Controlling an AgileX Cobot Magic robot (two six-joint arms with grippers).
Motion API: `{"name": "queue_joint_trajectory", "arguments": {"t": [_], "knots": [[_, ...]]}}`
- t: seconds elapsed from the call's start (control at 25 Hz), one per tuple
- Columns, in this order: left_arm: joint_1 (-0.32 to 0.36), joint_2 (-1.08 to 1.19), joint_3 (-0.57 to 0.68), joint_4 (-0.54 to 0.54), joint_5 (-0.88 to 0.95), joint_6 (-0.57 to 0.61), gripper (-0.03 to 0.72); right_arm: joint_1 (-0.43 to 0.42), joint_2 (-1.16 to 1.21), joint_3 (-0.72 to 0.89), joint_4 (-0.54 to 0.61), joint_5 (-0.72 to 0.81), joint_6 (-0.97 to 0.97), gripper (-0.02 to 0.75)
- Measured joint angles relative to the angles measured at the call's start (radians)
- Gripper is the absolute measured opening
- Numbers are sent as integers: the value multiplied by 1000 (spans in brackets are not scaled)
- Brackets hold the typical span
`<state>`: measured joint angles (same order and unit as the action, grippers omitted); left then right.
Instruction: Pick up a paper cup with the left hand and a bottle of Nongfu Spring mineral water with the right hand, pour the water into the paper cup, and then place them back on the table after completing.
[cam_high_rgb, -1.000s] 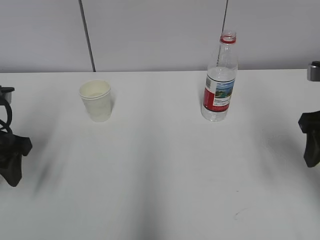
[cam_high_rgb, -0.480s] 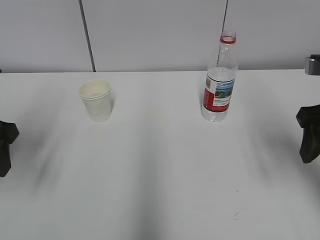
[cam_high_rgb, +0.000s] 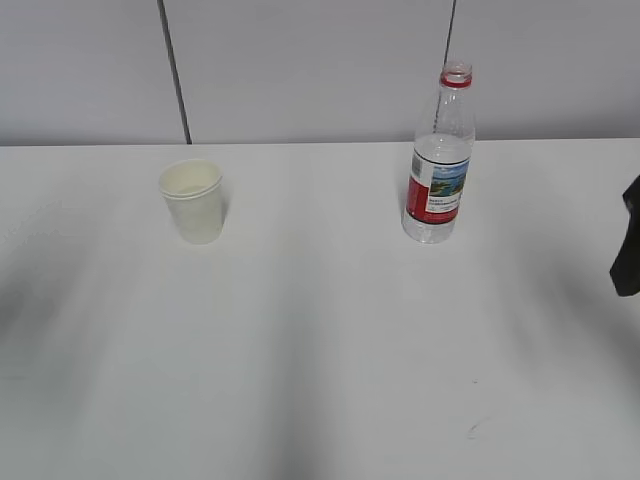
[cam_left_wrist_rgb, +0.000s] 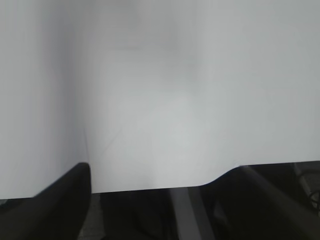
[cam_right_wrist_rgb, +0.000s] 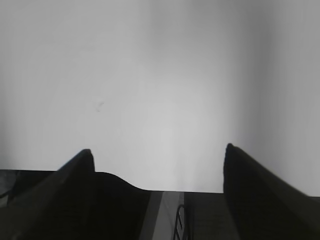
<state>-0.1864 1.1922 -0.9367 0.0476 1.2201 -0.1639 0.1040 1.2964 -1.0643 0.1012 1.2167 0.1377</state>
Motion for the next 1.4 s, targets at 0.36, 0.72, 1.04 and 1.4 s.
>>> {"name": "queue_joint_trajectory", "arguments": {"t": [0.36,0.72,1.04,1.4], "knots": [[0,-310,119,0,18,2,531,0,-244,83,-10,13,-8,589],[0,-620,206,0,-25,2,491,0,-578,282,-17,22,-52,589],[0,-838,306,2,-48,10,490,0,-865,430,-52,-60,-99,589],[0,-1105,395,-3,-110,44,481,0,-1095,547,-56,-177,-176,589]]}}
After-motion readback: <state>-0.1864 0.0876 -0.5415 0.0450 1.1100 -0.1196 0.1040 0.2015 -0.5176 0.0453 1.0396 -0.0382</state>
